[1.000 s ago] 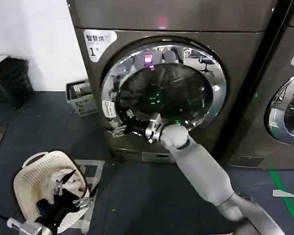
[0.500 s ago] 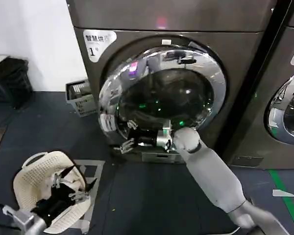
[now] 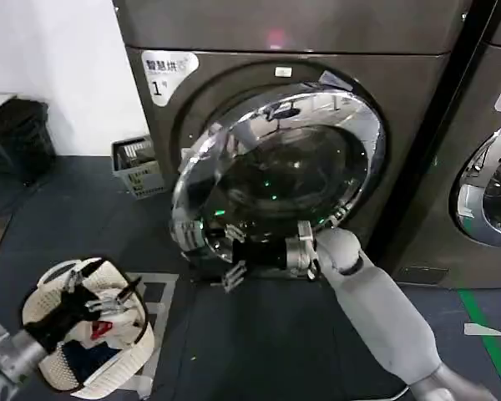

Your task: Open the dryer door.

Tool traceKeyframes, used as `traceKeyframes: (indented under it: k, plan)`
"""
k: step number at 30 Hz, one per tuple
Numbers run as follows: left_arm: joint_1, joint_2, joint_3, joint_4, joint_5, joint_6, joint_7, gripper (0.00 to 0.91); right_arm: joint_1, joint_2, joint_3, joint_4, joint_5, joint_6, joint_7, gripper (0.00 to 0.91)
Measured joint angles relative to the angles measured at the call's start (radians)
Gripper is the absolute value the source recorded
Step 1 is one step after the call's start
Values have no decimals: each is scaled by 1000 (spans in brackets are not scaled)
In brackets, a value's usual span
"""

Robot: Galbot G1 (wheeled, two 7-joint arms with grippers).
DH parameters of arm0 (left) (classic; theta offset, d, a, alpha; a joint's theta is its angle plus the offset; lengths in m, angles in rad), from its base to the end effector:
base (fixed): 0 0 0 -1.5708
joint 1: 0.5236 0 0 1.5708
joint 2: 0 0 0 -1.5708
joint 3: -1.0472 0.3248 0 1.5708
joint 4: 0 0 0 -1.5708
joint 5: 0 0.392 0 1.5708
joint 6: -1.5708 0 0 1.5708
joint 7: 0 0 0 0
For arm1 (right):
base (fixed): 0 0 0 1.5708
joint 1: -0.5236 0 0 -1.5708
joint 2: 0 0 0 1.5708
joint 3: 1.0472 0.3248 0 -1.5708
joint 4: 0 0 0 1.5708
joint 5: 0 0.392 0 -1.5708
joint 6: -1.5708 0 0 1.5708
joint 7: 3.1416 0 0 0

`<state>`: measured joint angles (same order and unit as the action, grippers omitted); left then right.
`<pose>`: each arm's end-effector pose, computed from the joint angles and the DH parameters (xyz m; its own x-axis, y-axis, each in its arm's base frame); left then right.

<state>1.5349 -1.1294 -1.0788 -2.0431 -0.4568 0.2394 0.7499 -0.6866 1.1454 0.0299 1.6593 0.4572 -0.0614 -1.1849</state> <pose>0.2368 0.2289 -0.1866 -0.8807 0.4518 0.1423 0.4652 0.8816 0.0803 0.4419 0.0488 -0.1974 0.0967 -0.9950 0.0255 -0.9814 -0.0996 -0.1640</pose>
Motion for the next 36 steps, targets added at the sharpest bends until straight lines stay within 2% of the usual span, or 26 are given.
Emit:
traceKeyframes:
  k: [6, 11, 20, 24, 31, 36]
  plan:
    - [-69, 66, 40, 78, -86, -28, -9, 907, -98, -58, 65, 81, 3, 36, -46, 907]
    - [-135, 123, 96, 132, -117, -38, -33, 907, -183, -102, 139, 152, 3, 88, -88, 907]
    - [-299, 243, 280, 213, -212, -69, -68, 907, -338, -148, 312, 246, 23, 115, -196, 907]
    - [-378, 299, 399, 218, -263, -77, -75, 907, -386, -147, 418, 239, 32, 134, -238, 907]
    - [-491, 329, 608, 230, -237, -96, -76, 907, -445, -172, 670, 186, 70, 140, -279, 907]
    - [-569, 319, 751, 251, -234, -106, -75, 907, -471, -185, 834, 138, 61, 152, -277, 907]
